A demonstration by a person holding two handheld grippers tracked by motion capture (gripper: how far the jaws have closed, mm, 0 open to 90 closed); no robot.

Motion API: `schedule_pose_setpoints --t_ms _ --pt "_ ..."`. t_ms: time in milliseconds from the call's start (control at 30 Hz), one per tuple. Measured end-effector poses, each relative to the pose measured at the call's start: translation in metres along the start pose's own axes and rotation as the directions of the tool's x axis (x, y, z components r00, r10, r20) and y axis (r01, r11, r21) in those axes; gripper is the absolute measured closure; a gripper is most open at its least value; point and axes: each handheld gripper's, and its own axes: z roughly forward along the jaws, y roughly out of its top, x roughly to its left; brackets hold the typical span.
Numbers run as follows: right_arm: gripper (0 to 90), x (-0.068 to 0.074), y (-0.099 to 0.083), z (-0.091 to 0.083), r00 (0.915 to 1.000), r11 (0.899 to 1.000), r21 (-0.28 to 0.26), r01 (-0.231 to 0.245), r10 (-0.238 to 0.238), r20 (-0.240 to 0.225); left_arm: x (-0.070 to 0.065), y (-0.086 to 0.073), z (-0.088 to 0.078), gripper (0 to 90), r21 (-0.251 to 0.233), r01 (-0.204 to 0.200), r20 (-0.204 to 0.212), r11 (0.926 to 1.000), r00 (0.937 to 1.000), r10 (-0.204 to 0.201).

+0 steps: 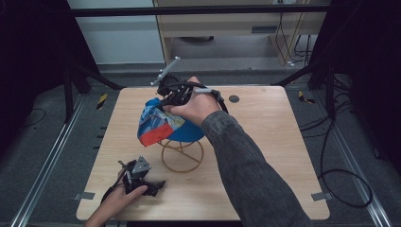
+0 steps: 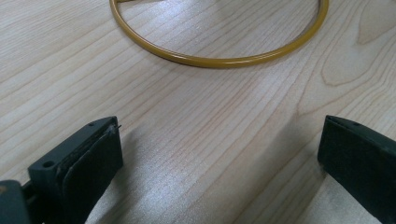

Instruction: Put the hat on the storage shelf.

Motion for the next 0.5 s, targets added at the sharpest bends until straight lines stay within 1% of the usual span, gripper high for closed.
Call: schedule_pose_setpoints --t_ms 100,233,367,500 --pt "76.7 0.000 0.000 -0.002 1.0000 1.000 -0.004 -0.002 0.002 0.002 0.000 0.000 0.000 0.0 0.001 -0.001 0.000 1.0000 1.0000 0.001" --pt "65.9 0.001 -0.002 -0.005 0.9998 1.000 -0.010 -0.020 0.020 0.004 0.000 0.000 0.000 0.0 0.000 0.001 0.000 1.0000 1.0000 -0.001" --pt "56.5 -0.001 -0.003 -0.010 0.9989 0.998 -0.030 -0.046 0.046 0.011 0.000 0.000 0.000 0.0 -0.001 0.002 0.000 1.0000 1.0000 -0.002" --pt "51.5 -0.002 -0.006 -0.015 0.9981 0.998 -0.040 -0.057 0.058 0.022 0.000 0.000 0.000 0.0 0.000 0.002 0.000 1.0000 1.0000 -0.002"
